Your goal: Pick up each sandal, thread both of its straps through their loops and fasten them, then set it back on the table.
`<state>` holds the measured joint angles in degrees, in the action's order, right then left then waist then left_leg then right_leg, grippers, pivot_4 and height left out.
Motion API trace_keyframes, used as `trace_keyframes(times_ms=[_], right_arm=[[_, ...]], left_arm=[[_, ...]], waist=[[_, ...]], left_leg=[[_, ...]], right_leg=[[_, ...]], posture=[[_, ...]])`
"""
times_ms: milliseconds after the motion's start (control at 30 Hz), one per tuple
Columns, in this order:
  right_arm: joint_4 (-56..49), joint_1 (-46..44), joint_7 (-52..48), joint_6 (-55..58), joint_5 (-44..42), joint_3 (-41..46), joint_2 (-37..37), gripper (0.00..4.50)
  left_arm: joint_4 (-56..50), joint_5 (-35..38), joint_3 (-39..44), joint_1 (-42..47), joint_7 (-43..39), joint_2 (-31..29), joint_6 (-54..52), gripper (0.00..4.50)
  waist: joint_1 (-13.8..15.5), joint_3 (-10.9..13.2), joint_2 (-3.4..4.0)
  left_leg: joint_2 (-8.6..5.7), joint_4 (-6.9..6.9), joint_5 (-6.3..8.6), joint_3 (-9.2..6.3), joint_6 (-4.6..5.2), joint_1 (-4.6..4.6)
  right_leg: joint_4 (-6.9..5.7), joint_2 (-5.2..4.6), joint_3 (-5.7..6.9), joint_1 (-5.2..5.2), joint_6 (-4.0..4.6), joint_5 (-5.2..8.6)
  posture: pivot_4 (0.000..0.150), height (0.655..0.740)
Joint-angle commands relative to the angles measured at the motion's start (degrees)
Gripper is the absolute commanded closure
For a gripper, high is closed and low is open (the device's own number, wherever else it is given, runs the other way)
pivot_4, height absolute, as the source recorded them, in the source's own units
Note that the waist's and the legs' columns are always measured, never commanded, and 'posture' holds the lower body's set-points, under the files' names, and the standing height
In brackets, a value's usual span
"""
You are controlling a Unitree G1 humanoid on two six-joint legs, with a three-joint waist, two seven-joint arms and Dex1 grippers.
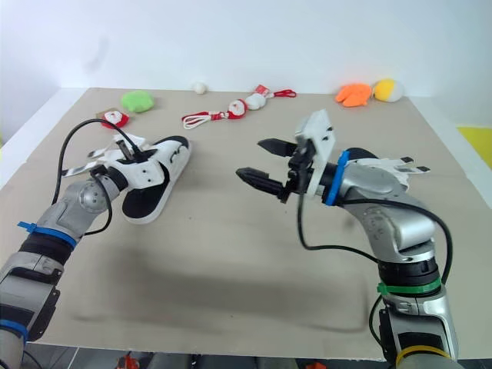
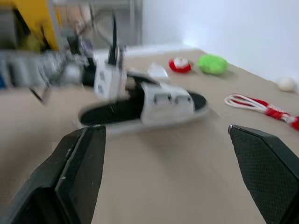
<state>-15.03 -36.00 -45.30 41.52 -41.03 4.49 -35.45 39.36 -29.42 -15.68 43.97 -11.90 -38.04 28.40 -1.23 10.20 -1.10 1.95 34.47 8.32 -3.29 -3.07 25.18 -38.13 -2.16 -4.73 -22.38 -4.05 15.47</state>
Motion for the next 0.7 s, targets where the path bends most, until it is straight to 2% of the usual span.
trace_keyframes(times_ms=[33, 200, 367, 533, 700], right_arm=[[0.54, -1.76, -2.05, 3.61, -5.70, 5.33, -2.53, 0.00], [0.96, 0.27, -8.68, 6.12, -6.79, 5.35, -9.24, 0.00], [1.13, 3.85, -16.70, 5.57, -5.61, 4.36, -16.00, 0.00], [-0.97, 7.91, -20.93, 5.13, -4.93, 3.72, -19.61, 0.00], [-2.56, 10.53, -21.93, 4.60, -3.97, 3.44, -20.99, 0.00]], left_arm=[[-1.70, 1.52, -1.67, 4.51, -2.66, -1.86, 15.23, 4.43], [-1.00, 5.19, -6.43, 7.93, -10.49, -2.67, 33.19, 4.43], [-2.18, 9.51, -12.91, 9.43, -16.83, -1.43, 45.76, 4.43], [-1.67, 10.90, -17.55, 9.80, -18.52, 1.41, 52.49, 4.43], [-0.70, 9.81, -18.04, 9.87, -18.05, 3.98, 54.25, 4.43]], waist=[[0.12, 0.09, -0.15], [0.02, 0.15, -0.22], [-0.10, 0.15, -0.22], [-0.12, 0.15, -0.22], [-0.14, 0.16, -0.23]], left_leg=[[-0.05, 0.00, 0.00, 0.00, 0.00, 0.02], [-0.15, -0.04, 0.01, 0.05, 0.01, 0.11], [-0.15, -0.05, 0.04, 0.05, 0.05, 0.11], [-0.14, 0.06, 0.03, 0.04, 0.06, 0.10], [-0.16, 0.14, 0.00, 0.07, 0.08, 0.10]], right_leg=[[0.00, -0.05, 0.00, 0.00, 0.00, 0.00], [0.05, -0.19, -0.03, -0.07, -0.02, 0.02], [0.04, -0.17, -0.02, -0.07, -0.10, 0.07], [0.02, -0.16, -0.02, -0.03, -0.11, 0.05], [0.01, -0.16, -0.07, -0.02, -0.18, 0.02]], posture=[[0.150, 0.7400], [0.150, 0.7400], [0.150, 0.7400], [0.150, 0.7400], [0.150, 0.7400]])
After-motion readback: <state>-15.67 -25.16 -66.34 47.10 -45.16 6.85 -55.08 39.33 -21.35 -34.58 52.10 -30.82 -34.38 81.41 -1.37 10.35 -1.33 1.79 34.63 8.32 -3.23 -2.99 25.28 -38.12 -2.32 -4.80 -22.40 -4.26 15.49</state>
